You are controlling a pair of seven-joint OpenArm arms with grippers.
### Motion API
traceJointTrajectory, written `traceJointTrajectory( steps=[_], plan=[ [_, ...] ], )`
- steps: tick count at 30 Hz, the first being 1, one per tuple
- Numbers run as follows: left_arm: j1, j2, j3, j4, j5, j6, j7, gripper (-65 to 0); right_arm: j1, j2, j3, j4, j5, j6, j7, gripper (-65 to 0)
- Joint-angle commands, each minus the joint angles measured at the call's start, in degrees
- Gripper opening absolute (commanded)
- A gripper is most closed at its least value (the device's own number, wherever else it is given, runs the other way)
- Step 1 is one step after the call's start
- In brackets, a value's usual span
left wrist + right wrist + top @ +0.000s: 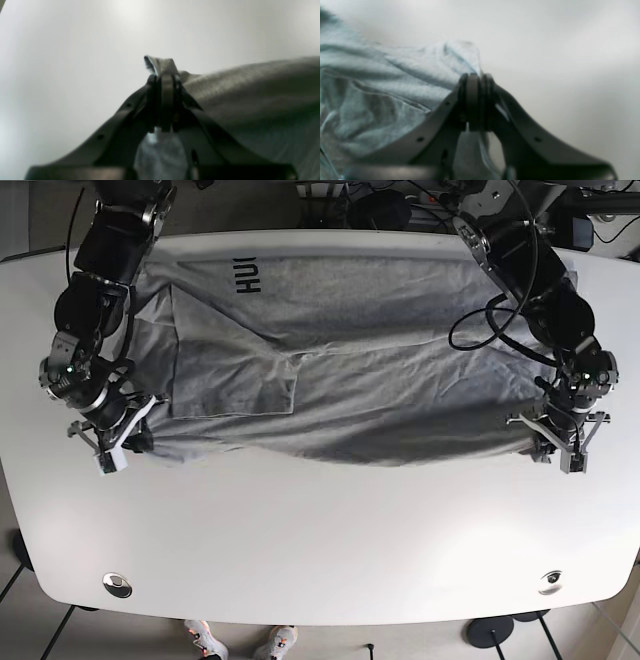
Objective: Fold the T-shirt properly
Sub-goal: 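Grasp the shirt's middle with both grippers and lift it, then fold the lifted half over onto the printed half with both grippers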
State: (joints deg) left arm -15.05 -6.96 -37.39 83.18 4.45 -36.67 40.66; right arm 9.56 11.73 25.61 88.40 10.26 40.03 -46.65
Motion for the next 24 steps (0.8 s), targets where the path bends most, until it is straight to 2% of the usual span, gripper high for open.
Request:
traceJointTrajectory(
  steps=[1, 4, 9, 13, 18, 21, 23, 24],
  plan=[
    [1.2, -0.38, -1.51, 6.1, -0.54, -2.15, 1.93, -65.0, -0.55, 0.45, 1.6, 5.71, 0.86, -0.03, -1.83, -63.1],
    [4.28, 0.24, -3.36, 11.72, -0.54, -3.33, 7.12, -65.0, -3.54, 0.01, 3.54, 11.42, 0.86, -0.03, -5.26, -63.1],
    [10.7, 0.85, -5.91, 19.55, -0.54, -3.33, 10.81, -65.0, -11.72, -0.87, 4.24, 20.92, 0.95, -0.03, -7.46, -63.1],
    [16.67, 0.85, -8.02, 24.21, -0.54, -3.33, 10.81, -65.0, -18.84, -2.72, 7.76, 25.23, 0.95, -0.03, -7.46, -63.1],
    [20.89, 0.76, -10.66, 22.27, -0.54, -3.33, 10.72, -65.0, -25.61, -3.42, 9.6, 25.14, 0.95, -0.03, -7.37, -62.9],
    [22.56, 0.5, -10.75, 19.99, -0.54, -3.33, 10.54, -65.0, -27.8, -5.7, 10.39, 25.14, 0.68, -0.03, -7.1, -62.1],
    [23.27, 0.41, -10.31, 19.37, -0.18, -3.33, 10.54, -63.9, -28.42, -6.14, 11.54, 25.14, 0.86, -0.03, -7.28, -56.1],
    [23.36, 0.41, -10.31, 19.37, -0.1, -3.33, 10.54, -58.7, -28.51, -6.67, 11.54, 25.14, 0.86, -0.03, -7.28, -50.3]
  ],
)
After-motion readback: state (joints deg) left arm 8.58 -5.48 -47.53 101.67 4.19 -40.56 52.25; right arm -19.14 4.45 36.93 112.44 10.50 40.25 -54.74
